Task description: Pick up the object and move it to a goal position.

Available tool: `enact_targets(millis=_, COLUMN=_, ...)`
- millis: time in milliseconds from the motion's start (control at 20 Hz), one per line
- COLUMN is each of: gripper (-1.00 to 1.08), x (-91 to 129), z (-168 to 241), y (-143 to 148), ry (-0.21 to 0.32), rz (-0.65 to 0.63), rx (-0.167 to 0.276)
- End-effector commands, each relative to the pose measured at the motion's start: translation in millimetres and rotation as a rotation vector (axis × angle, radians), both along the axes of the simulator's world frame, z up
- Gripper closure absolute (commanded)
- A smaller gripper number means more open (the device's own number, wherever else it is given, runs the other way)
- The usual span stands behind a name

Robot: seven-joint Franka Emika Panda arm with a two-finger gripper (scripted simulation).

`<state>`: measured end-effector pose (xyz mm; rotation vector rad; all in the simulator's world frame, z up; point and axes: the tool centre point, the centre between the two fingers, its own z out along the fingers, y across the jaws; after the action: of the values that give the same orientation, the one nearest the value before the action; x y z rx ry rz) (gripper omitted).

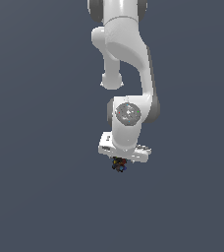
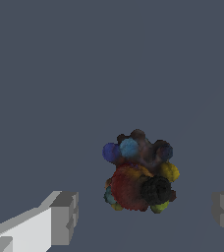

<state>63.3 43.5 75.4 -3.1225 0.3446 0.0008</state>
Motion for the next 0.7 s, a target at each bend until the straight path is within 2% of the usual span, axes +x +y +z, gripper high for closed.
enact_targets(millis=0, gripper=-0.92, x=0, z=-8, y=0, ry=0.001, rz=-0.001, rx=0.0)
enact_targets(millis=300, gripper=-0.92, x=-1, z=-39, y=0, ry=0.0, rz=-0.003, rx=0.0)
enact_targets(millis=600, gripper=-0.92, x=1, z=-46, y=0, ry=0.0, rz=-0.003, rx=0.0)
enact_targets(millis=650, gripper=1.08, x=1, z=-46, y=0, ry=0.0, rz=-0.003, rx=0.0)
